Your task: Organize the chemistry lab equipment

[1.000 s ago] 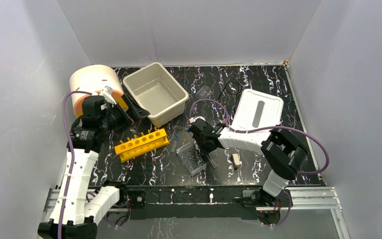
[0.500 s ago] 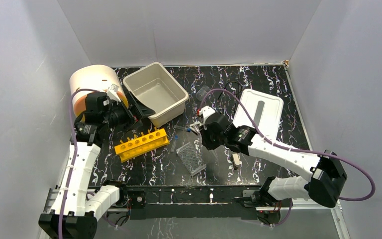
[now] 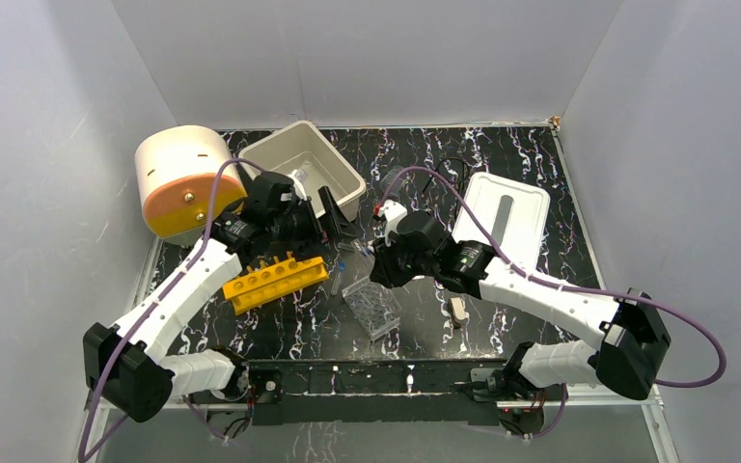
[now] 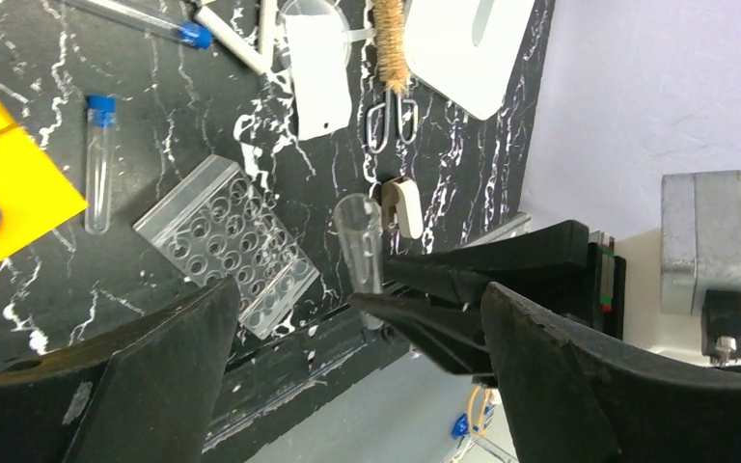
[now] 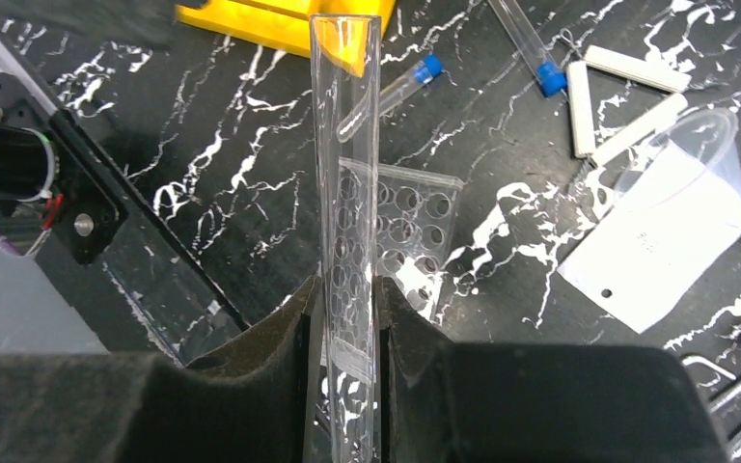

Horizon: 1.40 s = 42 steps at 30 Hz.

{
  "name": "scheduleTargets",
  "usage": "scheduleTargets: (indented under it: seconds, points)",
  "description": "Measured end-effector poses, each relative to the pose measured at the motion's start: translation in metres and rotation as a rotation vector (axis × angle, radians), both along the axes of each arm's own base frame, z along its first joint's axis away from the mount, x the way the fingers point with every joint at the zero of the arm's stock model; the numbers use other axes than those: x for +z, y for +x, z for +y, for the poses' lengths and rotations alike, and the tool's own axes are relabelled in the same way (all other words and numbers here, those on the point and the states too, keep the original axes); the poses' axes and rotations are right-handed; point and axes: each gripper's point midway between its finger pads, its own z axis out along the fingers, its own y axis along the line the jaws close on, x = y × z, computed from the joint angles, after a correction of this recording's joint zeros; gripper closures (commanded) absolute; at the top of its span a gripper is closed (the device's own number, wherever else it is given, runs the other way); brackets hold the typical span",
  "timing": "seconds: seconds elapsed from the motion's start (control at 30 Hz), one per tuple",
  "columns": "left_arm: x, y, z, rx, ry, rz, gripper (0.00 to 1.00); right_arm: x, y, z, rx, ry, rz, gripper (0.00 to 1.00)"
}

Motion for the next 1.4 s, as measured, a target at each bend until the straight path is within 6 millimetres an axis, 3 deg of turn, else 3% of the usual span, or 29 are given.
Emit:
scheduleTargets:
  seconds: [0.13,0.27,0.33,0.53,0.83,1.0,1.2,1.27,1.4]
  points:
    - [0.006,0.001,-0.017,0.005,-0.044,-0.010,0.30,0.006,-0.003,0.007,0.033,0.036,0.004,0.78]
    - [0.005,0.000,-0.026,0.013,-0.081,0.017,0.33,0.010,-0.006,0.012,0.067,0.053,0.003,0.79]
    - [-0.002,-0.002,-0.027,0.026,-0.084,0.052,0.36,0.011,-0.006,0.014,0.085,0.053,-0.002,0.79]
    - [-0.021,-0.011,-0.024,0.057,-0.082,0.141,0.56,0.010,-0.005,0.018,0.111,0.045,-0.016,0.79]
    - [-0.020,-0.015,-0.026,0.052,-0.097,0.166,0.63,0.010,-0.007,0.019,0.166,0.038,-0.041,0.79]
    - [-0.024,-0.017,-0.026,0.050,-0.093,0.180,0.79,0.010,-0.008,0.019,0.185,0.036,-0.051,0.78]
    - [-0.029,-0.019,-0.024,0.049,-0.085,0.189,0.90,0.010,-0.009,0.019,0.190,0.034,-0.051,0.77]
    - [-0.029,-0.020,-0.024,0.049,-0.086,0.188,0.91,0.009,-0.009,0.019,0.191,0.033,-0.050,0.72]
    - [-0.027,-0.019,-0.023,0.044,-0.081,0.171,0.91,0.009,-0.009,0.019,0.189,0.035,-0.049,0.43]
